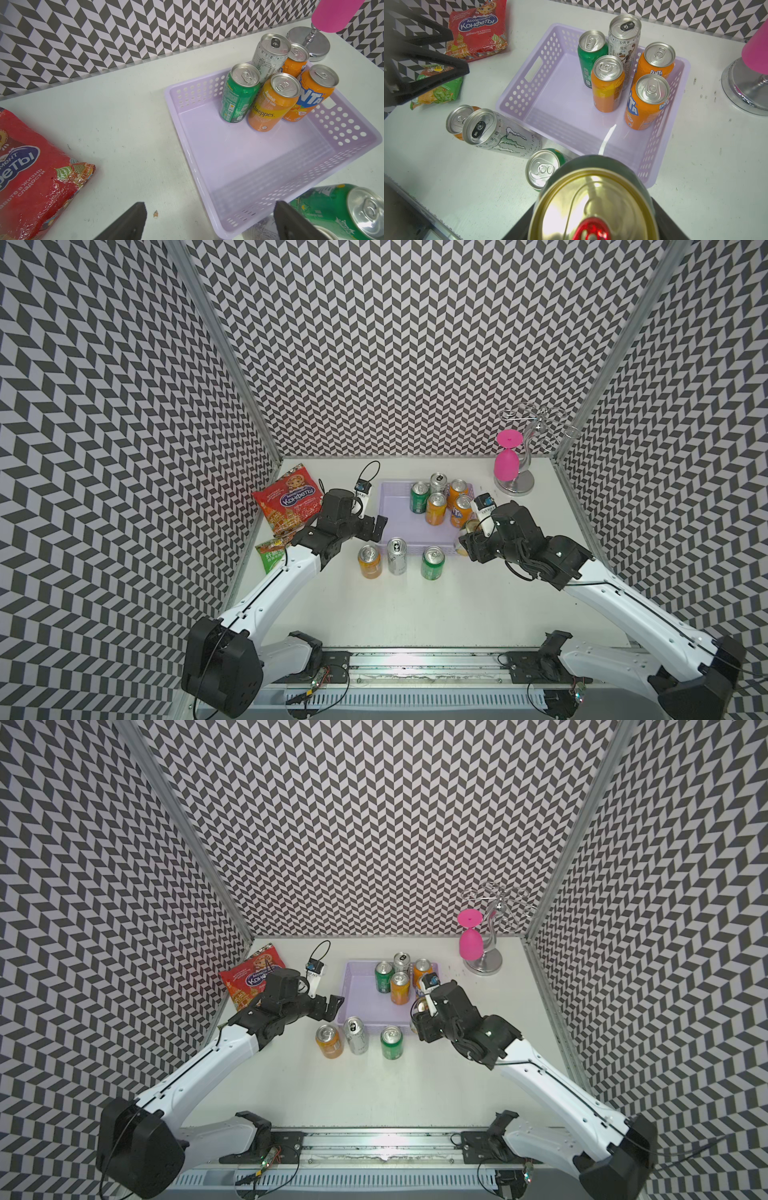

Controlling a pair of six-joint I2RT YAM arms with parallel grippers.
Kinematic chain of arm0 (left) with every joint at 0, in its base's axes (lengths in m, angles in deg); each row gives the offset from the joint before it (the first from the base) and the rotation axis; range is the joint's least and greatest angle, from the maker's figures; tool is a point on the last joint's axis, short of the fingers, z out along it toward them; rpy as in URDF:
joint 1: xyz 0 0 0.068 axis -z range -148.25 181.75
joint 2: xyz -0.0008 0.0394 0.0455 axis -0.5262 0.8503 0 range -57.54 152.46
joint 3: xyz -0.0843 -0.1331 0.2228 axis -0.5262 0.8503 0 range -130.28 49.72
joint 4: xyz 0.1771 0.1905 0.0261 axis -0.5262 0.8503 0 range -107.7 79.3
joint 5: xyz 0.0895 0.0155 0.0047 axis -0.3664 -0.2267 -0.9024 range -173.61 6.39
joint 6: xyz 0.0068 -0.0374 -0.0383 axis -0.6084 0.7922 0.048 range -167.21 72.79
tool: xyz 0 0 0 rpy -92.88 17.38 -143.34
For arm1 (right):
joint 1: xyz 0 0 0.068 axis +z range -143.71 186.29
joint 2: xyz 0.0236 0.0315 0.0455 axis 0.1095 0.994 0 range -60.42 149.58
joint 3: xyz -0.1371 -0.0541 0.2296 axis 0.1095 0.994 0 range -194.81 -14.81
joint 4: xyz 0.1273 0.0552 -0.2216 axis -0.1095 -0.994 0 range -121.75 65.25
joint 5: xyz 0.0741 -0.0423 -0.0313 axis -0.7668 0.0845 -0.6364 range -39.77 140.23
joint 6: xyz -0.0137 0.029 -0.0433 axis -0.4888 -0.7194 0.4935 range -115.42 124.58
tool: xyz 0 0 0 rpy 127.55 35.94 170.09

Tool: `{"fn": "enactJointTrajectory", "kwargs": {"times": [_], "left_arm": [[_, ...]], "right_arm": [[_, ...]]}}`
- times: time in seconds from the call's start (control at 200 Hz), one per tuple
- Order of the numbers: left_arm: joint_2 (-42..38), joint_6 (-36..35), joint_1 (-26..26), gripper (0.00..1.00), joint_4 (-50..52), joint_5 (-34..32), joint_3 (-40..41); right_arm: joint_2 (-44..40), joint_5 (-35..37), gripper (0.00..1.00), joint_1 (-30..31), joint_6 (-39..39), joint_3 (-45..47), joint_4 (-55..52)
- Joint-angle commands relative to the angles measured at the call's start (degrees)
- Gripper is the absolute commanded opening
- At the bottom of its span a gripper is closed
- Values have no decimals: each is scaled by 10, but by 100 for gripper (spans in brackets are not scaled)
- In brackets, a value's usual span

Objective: Take out the drinks from the basket
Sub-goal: Place the drink at the center of the board.

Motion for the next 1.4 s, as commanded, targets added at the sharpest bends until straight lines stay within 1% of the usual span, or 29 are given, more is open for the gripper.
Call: {"fn": "enactJointTrajectory", "kwargs": {"times": [0.0, 0.135, 0.295, 0.491, 0.611, 0.821, 1.132, 1.392], "left_arm": [[-1, -6, -2, 99, -7, 6, 1], [0, -6, -2, 99, -7, 5, 0], [3, -6, -2, 99, -6, 4, 0], [2, -7, -3, 99, -5, 1, 0], [2, -7, -3, 99, -5, 0, 0], [2, -7, -4, 99, -5, 0, 0], [2, -7, -3, 99, -5, 4, 1], [3, -7, -3, 99, -5, 6, 1]], "right_arm": [[-37, 10, 63, 4, -18, 8, 36], [-60, 6, 63, 5, -36, 34, 38], [-78, -18, 62, 5, -54, 69, 56], [-72, -19, 62, 7, -70, 98, 72], [-67, -18, 62, 9, -81, 116, 101], [-38, -12, 62, 17, -93, 136, 145], [14, 25, 63, 35, -100, 151, 180], [44, 35, 63, 41, -102, 163, 209]]}}
